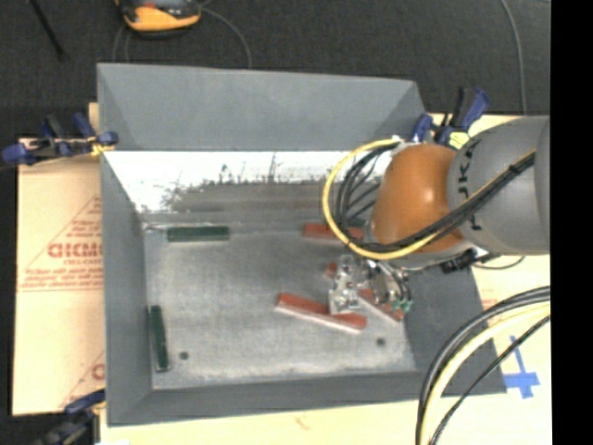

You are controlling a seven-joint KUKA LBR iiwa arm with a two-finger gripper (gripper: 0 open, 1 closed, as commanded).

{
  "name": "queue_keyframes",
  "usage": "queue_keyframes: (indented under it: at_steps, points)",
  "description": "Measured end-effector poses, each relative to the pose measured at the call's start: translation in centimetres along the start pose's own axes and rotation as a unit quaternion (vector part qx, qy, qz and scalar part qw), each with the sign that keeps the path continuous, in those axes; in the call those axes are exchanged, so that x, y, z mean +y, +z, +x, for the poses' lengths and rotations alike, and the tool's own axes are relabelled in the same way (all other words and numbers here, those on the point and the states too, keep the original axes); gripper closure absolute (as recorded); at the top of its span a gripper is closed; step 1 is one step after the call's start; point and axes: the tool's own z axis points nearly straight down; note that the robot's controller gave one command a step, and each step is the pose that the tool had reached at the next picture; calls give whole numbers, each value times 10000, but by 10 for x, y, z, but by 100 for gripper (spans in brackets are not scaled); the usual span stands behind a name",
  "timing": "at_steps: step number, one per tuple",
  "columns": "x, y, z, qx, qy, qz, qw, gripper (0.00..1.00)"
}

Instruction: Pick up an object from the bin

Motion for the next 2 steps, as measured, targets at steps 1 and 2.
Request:
queue_keyframes:
  at_steps: [1,2]
  points:
    - [0,0,0,-2,-2,1,10000,0]
    - [0,0,0,-3,-2,1,10000,0]
